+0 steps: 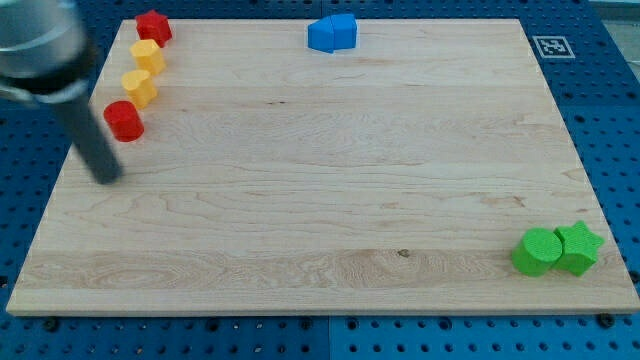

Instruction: Move the yellow heart away from the bottom of the hexagon

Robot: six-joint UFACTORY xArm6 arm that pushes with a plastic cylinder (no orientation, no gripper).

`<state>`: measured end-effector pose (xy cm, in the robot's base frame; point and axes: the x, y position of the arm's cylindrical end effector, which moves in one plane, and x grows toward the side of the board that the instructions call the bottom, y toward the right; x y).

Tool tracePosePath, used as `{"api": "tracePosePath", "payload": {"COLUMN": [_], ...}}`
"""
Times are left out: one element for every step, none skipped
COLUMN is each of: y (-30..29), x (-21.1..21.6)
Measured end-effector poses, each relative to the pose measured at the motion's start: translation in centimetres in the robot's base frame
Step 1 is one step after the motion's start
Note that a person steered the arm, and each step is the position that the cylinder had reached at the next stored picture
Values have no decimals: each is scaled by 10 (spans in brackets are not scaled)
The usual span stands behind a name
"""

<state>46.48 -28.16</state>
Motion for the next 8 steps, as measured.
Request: {"api": "tracePosePath", "payload": {"y": [-23, -20, -18, -8, 18, 21, 23, 38], "x": [-23, -98, -133, -133, -133, -131, -131, -131]}}
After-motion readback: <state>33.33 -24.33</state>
